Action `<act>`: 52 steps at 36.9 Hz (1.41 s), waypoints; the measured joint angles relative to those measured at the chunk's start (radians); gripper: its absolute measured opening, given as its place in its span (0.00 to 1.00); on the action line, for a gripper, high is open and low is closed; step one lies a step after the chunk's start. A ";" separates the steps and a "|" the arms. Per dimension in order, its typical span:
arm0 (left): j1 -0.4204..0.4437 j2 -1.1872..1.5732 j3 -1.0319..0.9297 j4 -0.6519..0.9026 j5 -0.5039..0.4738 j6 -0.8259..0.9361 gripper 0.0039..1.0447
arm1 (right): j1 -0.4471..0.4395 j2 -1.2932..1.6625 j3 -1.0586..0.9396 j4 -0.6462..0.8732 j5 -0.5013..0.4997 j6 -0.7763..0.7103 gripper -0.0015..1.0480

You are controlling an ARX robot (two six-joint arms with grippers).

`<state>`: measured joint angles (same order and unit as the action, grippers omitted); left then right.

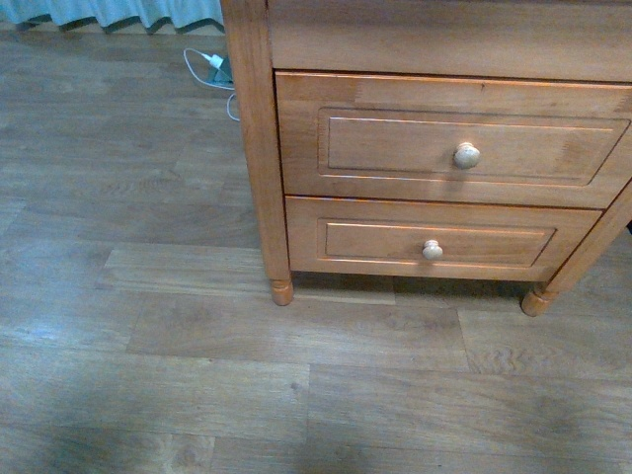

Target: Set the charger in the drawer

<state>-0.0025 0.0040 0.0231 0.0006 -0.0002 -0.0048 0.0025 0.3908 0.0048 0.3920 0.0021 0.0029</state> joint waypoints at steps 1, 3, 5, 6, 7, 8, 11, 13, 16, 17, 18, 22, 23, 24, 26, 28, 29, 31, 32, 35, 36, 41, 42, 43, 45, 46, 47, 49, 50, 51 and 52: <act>0.000 0.000 0.000 0.000 0.000 0.000 0.94 | 0.000 -0.014 0.000 -0.013 0.000 0.000 0.01; 0.000 0.000 0.000 0.000 0.000 0.000 0.94 | 0.000 -0.044 0.000 -0.043 0.000 0.000 0.01; 0.000 0.000 0.000 0.000 0.000 0.000 0.94 | 0.000 -0.072 0.000 -0.071 0.000 0.000 0.01; 0.000 0.000 0.000 0.000 0.000 0.000 0.94 | 0.000 -0.083 0.000 -0.082 0.000 0.000 0.01; 0.000 0.000 0.000 0.000 0.000 0.000 0.94 | 0.000 -0.094 0.000 -0.093 0.000 0.000 0.01; 0.000 0.000 0.000 0.000 0.000 0.000 0.94 | 0.000 -0.102 0.000 -0.101 0.000 0.000 0.01; 0.000 0.000 0.000 0.000 0.000 0.000 0.94 | 0.000 -0.129 0.000 -0.127 0.000 0.000 0.01; 0.000 0.000 0.000 0.000 0.000 0.000 0.94 | 0.000 -0.145 0.000 -0.142 0.000 0.000 0.01; 0.000 0.000 0.000 0.000 0.000 0.000 0.94 | 0.000 -0.167 0.000 -0.165 0.000 0.000 0.01; 0.000 0.000 0.000 0.000 0.000 0.000 0.94 | 0.000 -0.173 0.000 -0.171 0.000 0.000 0.01; 0.000 0.000 0.000 0.000 0.000 0.000 0.94 | 0.000 -0.180 0.000 -0.179 0.000 0.000 0.01; 0.000 0.000 0.000 0.000 0.000 0.000 0.94 | 0.000 -0.205 0.000 -0.202 0.000 0.000 0.01; 0.000 0.000 0.000 0.000 0.000 0.000 0.94 | 0.000 -0.214 0.000 -0.211 0.000 0.000 0.01; 0.000 0.000 0.000 0.000 0.000 0.000 0.94 | 0.000 -0.240 0.001 -0.240 0.000 0.000 0.01; 0.000 0.000 0.000 0.000 0.000 0.000 0.94 | 0.000 -0.308 0.001 -0.338 0.000 0.000 0.01; 0.000 0.000 0.000 0.000 0.000 0.000 0.94 | 0.000 -0.373 0.001 -0.385 -0.001 -0.001 0.01; 0.000 0.000 0.000 0.000 0.000 0.000 0.94 | 0.000 -0.385 0.001 -0.386 -0.001 -0.001 0.01; 0.000 0.000 0.000 0.000 0.000 0.000 0.94 | 0.000 -0.385 0.001 -0.390 0.000 -0.001 0.01; 0.000 0.000 0.000 0.000 0.000 0.000 0.94 | 0.000 -0.385 0.001 -0.390 -0.001 -0.001 0.01; 0.000 0.000 0.000 0.000 0.000 0.000 0.94 | 0.000 -0.386 0.001 -0.390 -0.001 -0.001 0.01; 0.000 0.000 0.000 0.000 0.000 0.000 0.94 | 0.000 -0.386 0.001 -0.391 -0.001 -0.001 0.01; 0.000 0.000 0.000 0.000 0.000 0.000 0.94 | 0.000 -0.386 0.001 -0.391 -0.001 -0.001 0.01; 0.000 0.000 0.000 0.000 0.000 0.000 0.94 | 0.000 -0.386 0.001 -0.391 -0.001 -0.001 0.01; 0.000 0.000 0.000 0.000 0.000 0.000 0.94 | 0.000 -0.386 0.001 -0.391 -0.001 -0.001 0.01; 0.000 0.000 0.000 0.000 0.000 0.000 0.94 | 0.000 -0.386 0.001 -0.391 0.000 -0.002 0.08; 0.000 0.000 0.000 0.000 0.000 0.000 0.94 | 0.000 -0.386 0.001 -0.391 -0.001 -0.002 0.13; 0.000 0.000 0.000 0.000 0.000 0.000 0.94 | 0.000 -0.386 0.001 -0.391 -0.001 -0.002 0.18; 0.000 0.000 0.000 0.000 0.000 0.000 0.94 | 0.000 -0.386 0.001 -0.391 -0.001 -0.002 0.32; 0.000 0.000 0.000 0.000 0.000 0.000 0.94 | 0.000 -0.386 0.001 -0.391 -0.001 -0.002 0.35; 0.000 0.000 0.000 0.000 0.000 0.000 0.94 | 0.000 -0.386 0.001 -0.391 -0.001 -0.002 0.39; 0.000 0.000 0.000 0.000 0.000 0.000 0.94 | 0.000 -0.386 0.001 -0.391 -0.001 -0.002 0.44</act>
<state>-0.0025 0.0040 0.0231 0.0006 -0.0002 -0.0044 0.0021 0.0044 0.0059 0.0013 0.0013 0.0006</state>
